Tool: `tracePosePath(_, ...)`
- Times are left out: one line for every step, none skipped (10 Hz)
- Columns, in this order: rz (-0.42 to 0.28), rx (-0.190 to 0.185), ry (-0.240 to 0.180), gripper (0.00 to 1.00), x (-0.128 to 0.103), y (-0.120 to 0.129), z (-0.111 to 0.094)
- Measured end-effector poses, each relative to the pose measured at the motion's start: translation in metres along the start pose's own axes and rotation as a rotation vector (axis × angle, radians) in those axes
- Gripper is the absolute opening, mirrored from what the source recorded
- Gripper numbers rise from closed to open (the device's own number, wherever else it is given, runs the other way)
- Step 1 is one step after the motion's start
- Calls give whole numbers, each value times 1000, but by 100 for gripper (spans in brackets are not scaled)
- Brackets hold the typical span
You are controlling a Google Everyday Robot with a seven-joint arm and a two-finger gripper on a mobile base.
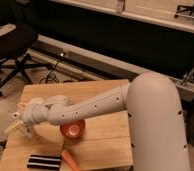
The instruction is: Stand the bottle upright
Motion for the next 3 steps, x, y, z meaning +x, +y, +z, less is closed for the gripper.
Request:
tracePosePath(-14, 1, 15, 80, 2, 1, -2)
tracePosePath(-30, -1, 36, 80, 5, 3, -4)
tracePosePath(-31, -1, 37, 80, 6, 3, -4)
